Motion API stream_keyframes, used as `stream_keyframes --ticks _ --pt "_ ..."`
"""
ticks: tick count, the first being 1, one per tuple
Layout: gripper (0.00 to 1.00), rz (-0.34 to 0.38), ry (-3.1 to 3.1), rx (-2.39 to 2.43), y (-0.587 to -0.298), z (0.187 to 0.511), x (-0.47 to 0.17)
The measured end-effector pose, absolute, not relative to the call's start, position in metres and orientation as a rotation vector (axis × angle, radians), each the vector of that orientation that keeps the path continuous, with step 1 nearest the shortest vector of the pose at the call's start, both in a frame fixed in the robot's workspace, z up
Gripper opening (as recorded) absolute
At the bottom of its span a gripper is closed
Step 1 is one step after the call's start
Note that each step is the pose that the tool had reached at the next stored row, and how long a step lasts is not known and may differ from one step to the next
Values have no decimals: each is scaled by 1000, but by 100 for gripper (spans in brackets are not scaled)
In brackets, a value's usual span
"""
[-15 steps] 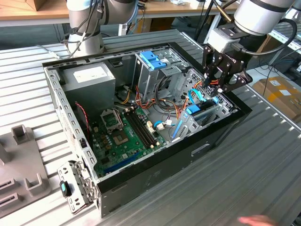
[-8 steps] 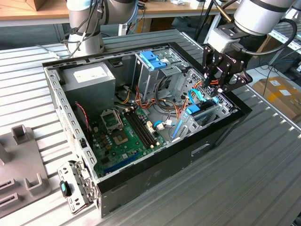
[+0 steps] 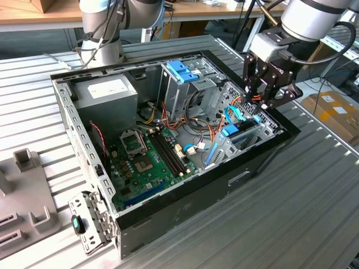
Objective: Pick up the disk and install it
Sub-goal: 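Insert the second disk wire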
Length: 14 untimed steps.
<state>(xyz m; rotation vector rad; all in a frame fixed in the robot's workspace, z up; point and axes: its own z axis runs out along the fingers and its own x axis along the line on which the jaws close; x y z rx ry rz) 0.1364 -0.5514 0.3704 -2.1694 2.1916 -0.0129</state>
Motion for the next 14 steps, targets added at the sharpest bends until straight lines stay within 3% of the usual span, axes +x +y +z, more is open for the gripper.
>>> stream_keyframes --ticks 14 --pt "42 -13 2191 -2171 -550 371 145"
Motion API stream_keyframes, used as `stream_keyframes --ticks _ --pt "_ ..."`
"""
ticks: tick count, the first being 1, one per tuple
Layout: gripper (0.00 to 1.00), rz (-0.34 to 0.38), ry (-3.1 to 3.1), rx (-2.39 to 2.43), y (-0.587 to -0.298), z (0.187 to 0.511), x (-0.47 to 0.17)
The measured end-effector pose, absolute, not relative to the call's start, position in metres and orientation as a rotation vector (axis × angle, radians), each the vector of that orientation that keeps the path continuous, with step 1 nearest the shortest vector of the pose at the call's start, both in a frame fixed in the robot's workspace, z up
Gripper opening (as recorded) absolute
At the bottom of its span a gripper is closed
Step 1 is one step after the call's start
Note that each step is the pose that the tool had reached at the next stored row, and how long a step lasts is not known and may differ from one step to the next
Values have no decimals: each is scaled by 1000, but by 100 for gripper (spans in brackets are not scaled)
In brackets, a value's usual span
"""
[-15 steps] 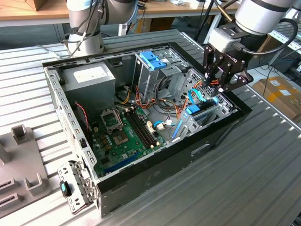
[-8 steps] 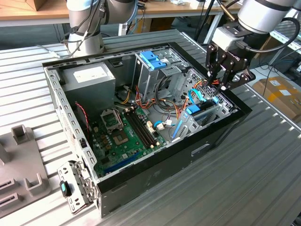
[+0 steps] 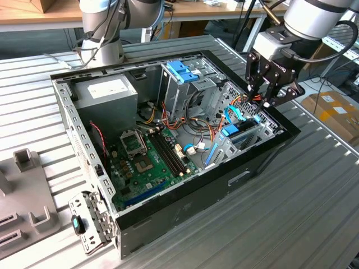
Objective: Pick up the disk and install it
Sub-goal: 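Insert the second disk wire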
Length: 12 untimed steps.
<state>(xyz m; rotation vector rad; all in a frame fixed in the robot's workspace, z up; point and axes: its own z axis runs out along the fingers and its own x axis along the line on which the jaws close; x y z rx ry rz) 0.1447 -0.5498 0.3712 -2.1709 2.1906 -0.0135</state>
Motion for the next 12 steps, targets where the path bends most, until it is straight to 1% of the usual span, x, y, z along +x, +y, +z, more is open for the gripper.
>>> stream_keyframes --ticks 12 --pt "42 -13 2191 -2171 -549 377 145"
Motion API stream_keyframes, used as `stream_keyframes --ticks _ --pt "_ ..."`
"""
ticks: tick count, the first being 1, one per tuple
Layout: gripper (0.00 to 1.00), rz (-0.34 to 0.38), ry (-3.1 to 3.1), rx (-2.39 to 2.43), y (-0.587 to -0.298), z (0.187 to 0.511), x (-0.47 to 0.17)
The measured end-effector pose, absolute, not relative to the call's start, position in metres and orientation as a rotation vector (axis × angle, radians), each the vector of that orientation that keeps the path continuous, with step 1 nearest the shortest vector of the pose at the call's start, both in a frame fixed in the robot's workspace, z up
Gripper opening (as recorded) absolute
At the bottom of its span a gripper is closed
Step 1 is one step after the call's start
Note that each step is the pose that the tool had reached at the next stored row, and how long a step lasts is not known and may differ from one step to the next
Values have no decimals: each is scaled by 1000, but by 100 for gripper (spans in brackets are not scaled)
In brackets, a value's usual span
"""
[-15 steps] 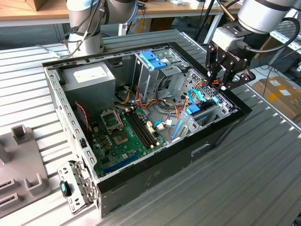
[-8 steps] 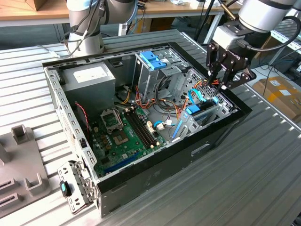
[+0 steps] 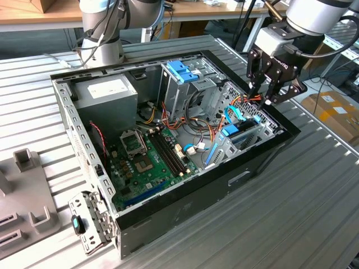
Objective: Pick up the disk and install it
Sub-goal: 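Insert the second disk wire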
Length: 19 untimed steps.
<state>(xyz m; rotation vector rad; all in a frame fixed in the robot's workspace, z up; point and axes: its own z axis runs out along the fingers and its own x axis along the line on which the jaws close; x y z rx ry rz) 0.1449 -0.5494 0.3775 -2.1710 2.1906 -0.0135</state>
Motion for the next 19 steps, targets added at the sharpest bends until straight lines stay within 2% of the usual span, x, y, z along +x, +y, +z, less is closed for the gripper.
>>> stream_keyframes --ticks 19 --pt "42 -13 2190 -2172 -549 377 149"
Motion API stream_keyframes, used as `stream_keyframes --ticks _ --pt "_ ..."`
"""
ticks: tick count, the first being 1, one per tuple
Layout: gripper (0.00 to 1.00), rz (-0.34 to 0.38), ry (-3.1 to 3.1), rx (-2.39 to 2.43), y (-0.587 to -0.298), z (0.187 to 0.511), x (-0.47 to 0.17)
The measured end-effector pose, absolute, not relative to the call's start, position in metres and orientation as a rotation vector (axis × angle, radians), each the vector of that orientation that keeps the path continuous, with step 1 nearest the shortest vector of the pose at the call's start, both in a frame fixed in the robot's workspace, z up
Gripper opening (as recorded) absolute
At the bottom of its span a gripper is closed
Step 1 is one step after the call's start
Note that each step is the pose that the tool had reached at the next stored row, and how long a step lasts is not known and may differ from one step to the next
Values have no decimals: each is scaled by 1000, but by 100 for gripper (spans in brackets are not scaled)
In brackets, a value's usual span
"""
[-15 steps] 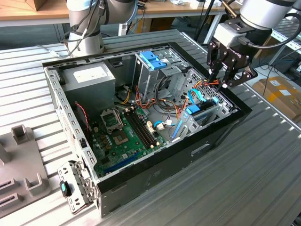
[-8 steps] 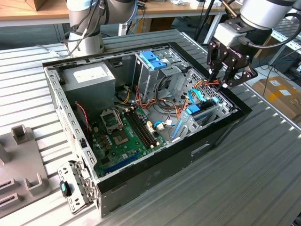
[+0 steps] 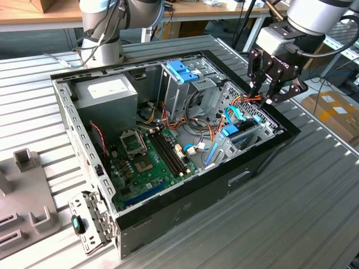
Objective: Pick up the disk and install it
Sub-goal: 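Insert the second disk wire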
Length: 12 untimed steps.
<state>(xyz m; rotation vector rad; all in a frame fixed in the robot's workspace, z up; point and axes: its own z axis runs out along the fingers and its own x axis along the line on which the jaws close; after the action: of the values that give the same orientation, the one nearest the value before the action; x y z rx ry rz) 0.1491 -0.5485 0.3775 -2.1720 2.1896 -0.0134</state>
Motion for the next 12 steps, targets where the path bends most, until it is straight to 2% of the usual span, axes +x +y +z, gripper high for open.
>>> stream_keyframes --ticks 12 --pt "42 -13 2190 -2172 -548 377 154"
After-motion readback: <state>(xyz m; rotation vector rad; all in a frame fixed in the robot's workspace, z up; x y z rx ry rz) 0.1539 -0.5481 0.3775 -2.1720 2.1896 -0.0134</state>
